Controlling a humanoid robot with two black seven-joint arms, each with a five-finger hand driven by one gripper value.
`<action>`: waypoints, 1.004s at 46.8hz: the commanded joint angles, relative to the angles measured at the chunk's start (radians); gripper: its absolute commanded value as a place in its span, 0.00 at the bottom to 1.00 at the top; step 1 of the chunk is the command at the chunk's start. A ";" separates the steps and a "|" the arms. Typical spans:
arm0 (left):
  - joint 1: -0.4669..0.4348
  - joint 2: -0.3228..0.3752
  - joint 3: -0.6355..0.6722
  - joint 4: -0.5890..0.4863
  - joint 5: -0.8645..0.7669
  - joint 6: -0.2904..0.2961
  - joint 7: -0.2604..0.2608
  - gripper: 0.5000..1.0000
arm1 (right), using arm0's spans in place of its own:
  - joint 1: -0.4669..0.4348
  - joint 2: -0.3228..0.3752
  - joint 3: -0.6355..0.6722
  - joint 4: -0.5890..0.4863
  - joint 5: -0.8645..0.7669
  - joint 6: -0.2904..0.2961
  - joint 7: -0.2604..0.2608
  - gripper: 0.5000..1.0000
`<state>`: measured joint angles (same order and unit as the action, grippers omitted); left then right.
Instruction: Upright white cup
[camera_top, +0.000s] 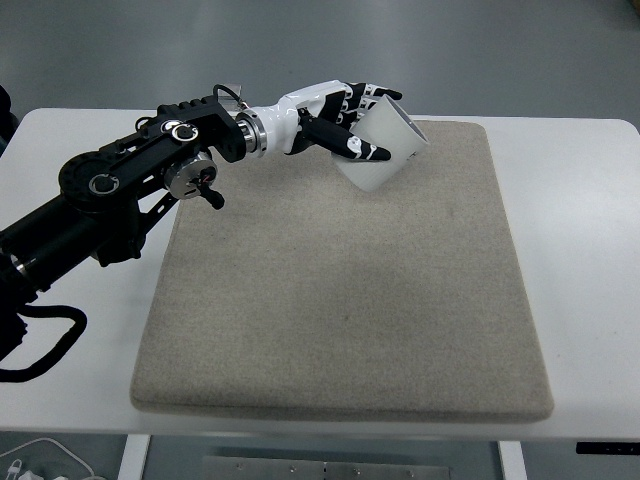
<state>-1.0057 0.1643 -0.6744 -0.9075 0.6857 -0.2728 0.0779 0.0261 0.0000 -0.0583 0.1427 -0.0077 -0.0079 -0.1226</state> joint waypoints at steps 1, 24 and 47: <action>0.022 -0.006 -0.025 -0.001 0.000 0.000 -0.027 0.30 | 0.000 0.000 0.000 0.000 0.000 0.000 0.000 0.86; 0.059 -0.008 -0.050 0.036 -0.138 0.003 -0.158 0.30 | 0.000 0.000 0.000 0.000 0.000 0.000 0.000 0.86; 0.082 0.001 -0.053 0.064 -0.267 0.001 -0.283 0.30 | 0.000 0.000 0.000 0.000 0.000 0.000 0.000 0.86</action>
<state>-0.9303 0.1646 -0.7274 -0.8469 0.4346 -0.2714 -0.1843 0.0261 0.0000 -0.0583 0.1427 -0.0076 -0.0082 -0.1227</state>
